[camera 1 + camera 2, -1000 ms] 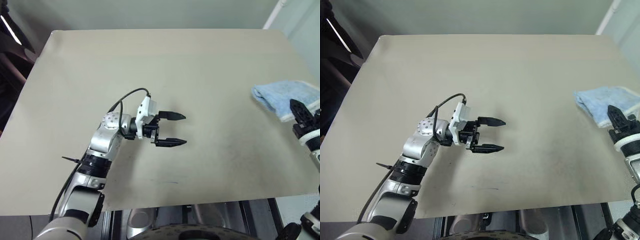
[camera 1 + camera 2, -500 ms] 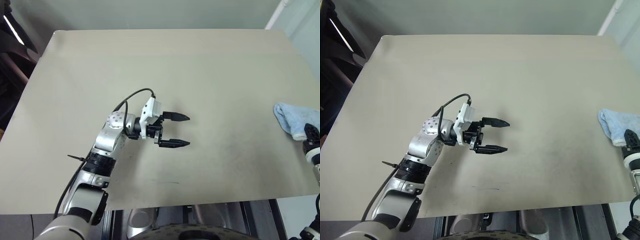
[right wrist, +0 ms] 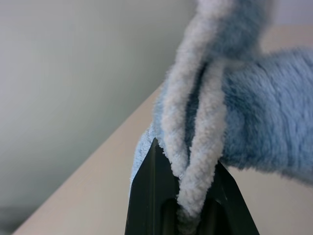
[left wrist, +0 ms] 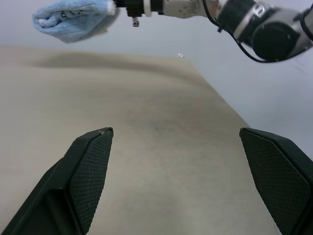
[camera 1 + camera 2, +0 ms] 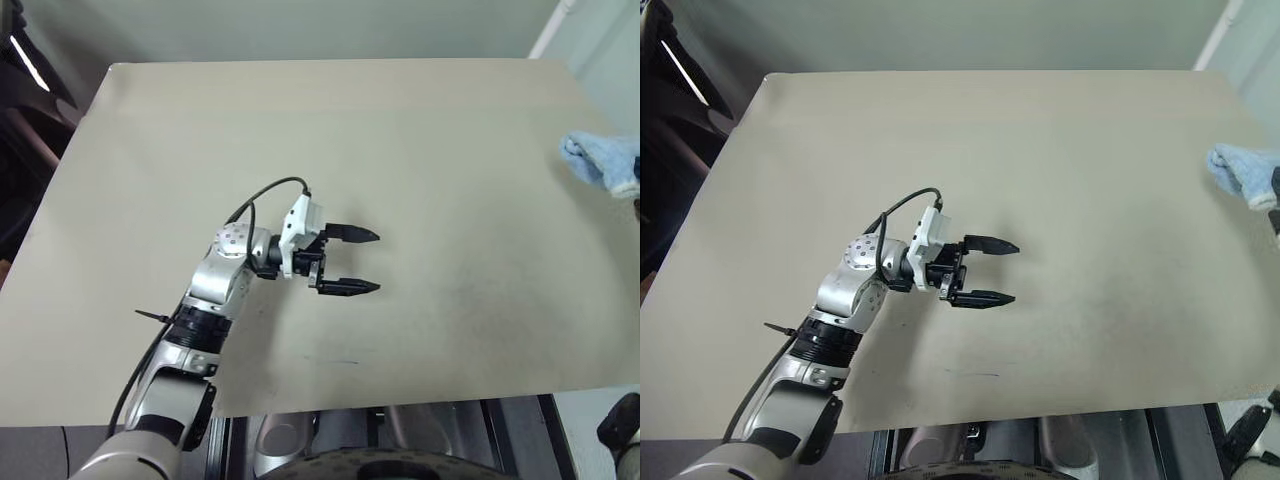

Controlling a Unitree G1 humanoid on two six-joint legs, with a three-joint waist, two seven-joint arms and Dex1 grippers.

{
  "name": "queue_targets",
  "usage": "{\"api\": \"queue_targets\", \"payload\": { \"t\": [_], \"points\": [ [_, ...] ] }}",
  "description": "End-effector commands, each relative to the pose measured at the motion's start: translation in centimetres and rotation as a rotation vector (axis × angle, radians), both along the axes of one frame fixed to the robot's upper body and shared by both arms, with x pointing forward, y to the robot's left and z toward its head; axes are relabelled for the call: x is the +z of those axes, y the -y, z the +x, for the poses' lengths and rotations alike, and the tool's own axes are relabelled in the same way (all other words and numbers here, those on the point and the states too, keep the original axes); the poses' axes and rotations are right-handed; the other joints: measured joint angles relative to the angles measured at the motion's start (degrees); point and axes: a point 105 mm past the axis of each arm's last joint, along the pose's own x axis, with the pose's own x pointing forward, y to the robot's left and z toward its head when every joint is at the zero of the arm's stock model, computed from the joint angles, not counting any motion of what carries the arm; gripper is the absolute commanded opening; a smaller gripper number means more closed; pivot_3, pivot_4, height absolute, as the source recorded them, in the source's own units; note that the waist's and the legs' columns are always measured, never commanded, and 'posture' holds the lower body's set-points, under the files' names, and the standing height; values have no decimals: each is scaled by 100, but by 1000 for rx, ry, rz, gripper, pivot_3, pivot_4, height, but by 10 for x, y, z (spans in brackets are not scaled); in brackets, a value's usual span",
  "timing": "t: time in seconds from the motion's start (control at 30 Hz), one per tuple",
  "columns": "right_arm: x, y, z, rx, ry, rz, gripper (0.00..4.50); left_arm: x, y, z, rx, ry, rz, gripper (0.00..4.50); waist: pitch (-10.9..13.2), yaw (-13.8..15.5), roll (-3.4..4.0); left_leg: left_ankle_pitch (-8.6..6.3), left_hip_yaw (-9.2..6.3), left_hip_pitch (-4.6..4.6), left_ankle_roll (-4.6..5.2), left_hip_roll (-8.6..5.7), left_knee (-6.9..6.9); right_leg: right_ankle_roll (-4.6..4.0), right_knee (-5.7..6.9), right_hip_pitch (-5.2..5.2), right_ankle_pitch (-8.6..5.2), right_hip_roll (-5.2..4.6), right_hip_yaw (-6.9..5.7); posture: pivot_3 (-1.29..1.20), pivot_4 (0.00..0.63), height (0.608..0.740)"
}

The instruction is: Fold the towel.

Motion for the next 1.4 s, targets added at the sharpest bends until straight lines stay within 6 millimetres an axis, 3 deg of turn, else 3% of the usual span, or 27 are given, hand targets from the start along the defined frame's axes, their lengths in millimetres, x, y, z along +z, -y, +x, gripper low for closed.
{"api": "queue_targets", "payload": {
  "t": [0.03, 0.17, 0.37, 0.53, 0.6, 0.97, 1.07, 1.4],
  "points": [
    [-11, 10, 12, 11, -30, -52, 27, 11, -2, 2, 18, 44, -20, 4500, 0, 5, 2, 0, 0, 0, 0, 0, 1, 2, 0, 0, -1, -1, -1, 0, 150, 733],
    [-52, 8, 23, 67, -136, -54, 27, 11, -5, -1, 28, 50, -13, 4500, -2, 24, 7, -2, 2, -2, 4, 0, 0, 4, 2, -1, -1, -4, -2, 0, 150, 733],
    [-84, 11, 16, 77, -208, -37, 27, 11, -11, 1, 64, 63, -6, 4500, 1, 22, 23, -3, 5, -2, 3, 1, -1, -2, 2, -1, -4, -5, -5, 0, 150, 733],
    [-86, 10, 2, 99, -202, -9, 27, 11, -11, 0, 76, 49, -16, 4500, 1, 28, 23, -6, 5, -1, 6, 1, 0, -12, 3, 2, -10, -6, -5, 0, 150, 733],
    [-88, 8, -3, 94, -205, -2, 27, 11, -9, 0, 74, 45, -19, 4500, 1, 29, 23, -8, 5, 0, 10, 3, 0, -55, 3, 7, -36, -5, -7, 0, 150, 733],
    [-84, 16, -15, -62, -122, 166, 27, 8, 2, -4, 22, 33, -28, 4500, 2, 19, 24, -1, 5, 7, 14, 2, 5, -69, 4, 9, -27, -5, -6, 0, 150, 733],
    [-84, 17, -16, -74, -115, 193, 788, 5, 2, -5, 10, 33, -16, 4500, 2, 20, 25, -1, 5, 7, 14, 2, 4, -68, 3, 10, -27, -4, -6, 0, 150, 733],
    [-81, 14, -28, -51, -133, 191, 4074, 5, 3, -3, 20, 31, -20, 4500, 3, 23, 27, -2, 6, 6, 13, 1, 3, -64, 2, 9, -30, -5, -6, 0, 150, 733]
  ]
}}
